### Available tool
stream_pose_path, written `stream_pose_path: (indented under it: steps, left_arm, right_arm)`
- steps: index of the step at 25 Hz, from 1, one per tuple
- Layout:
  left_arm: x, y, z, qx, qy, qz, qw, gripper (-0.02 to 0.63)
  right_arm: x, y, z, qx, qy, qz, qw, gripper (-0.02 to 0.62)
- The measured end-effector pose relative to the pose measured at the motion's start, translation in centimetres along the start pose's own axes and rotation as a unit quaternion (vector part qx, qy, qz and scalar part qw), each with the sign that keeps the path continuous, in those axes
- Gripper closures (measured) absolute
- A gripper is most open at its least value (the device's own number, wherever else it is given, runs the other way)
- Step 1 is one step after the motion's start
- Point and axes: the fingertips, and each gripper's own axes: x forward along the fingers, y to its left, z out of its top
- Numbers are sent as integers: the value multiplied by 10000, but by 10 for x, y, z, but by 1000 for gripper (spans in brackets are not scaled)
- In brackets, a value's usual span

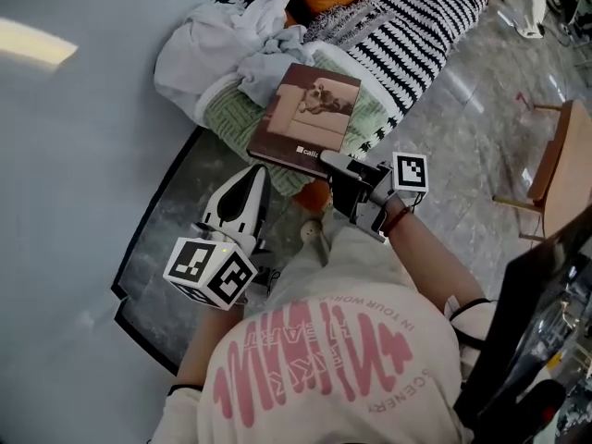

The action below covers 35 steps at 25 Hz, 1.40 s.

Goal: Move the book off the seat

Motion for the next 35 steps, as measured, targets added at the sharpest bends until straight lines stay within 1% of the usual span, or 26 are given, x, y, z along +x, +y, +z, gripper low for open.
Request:
stream_pose_path:
  steps: [4,8,12,14,18,23,26,30,33,35]
  left_arm:
    - [-2,-7,7,-20,-183,-191,9996,597]
    - [-1,-17,6,-3,-263,-441,9987,597]
    - [8,-25,3,-55,-236,-603,9979,597]
    - [13,-37,1,-49,-183,-721,9972,597]
    - [26,-64,0,189,-62,-926,9955,597]
    - [54,-96,5,503,76,-1176,9918,597]
    - [73,-130,-3,610,225,-1345,9888,598]
    - [100,-202,-27,690,464,-1640,9830,597]
    - [122,-259,-43,892,651,-2042,9727,598]
    - [136,-277,-53,976,750,-2246,9667,597]
  right_arm:
    - [-6,34,-3,-672,27,195,9975,411]
    - [-19,59,-9,-1194,-132,301,9923,413]
    - [-38,77,-13,-1310,-496,369,9895,413]
    - [-55,84,-10,-1323,-693,397,9880,413]
    - [-93,101,2,-1461,-1047,509,9824,416]
    - [-148,120,29,-1586,-1693,699,9702,416]
    - [-194,129,39,-1709,-1961,608,9637,416]
    - [-270,147,41,-1918,-2171,470,9560,416]
    - [-327,154,42,-1962,-2557,467,9455,416]
    - [-349,150,45,-1959,-2773,451,9395,416]
